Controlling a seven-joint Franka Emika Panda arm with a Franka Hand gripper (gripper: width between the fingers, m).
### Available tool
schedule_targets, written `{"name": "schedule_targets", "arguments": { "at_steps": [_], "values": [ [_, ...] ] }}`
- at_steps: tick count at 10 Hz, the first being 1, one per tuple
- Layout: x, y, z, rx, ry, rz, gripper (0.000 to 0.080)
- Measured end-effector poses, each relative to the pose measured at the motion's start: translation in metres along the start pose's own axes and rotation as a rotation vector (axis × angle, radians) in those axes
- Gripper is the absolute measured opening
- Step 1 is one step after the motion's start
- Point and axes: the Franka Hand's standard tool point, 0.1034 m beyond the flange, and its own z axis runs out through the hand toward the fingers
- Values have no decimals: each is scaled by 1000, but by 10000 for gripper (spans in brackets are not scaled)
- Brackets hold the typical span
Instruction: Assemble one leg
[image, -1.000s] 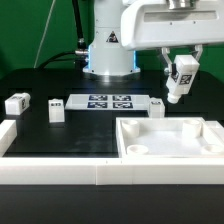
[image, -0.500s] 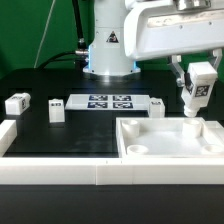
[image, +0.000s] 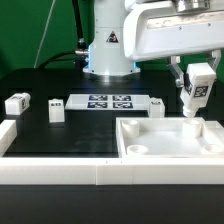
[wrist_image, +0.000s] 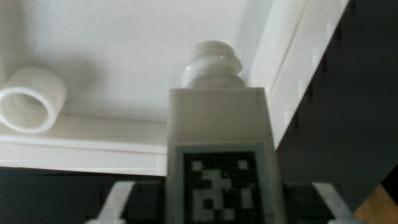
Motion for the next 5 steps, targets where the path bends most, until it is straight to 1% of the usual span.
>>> {"name": "schedule_targets", "arguments": {
  "at_steps": [1,2,3,5],
  "values": [
    [1,0,1,1,0,0,290],
    [17,0,3,8,9,3,290],
    [27,0,8,11,18,5,290],
    [37,1,19,8,60,9,290]
  ]
}}
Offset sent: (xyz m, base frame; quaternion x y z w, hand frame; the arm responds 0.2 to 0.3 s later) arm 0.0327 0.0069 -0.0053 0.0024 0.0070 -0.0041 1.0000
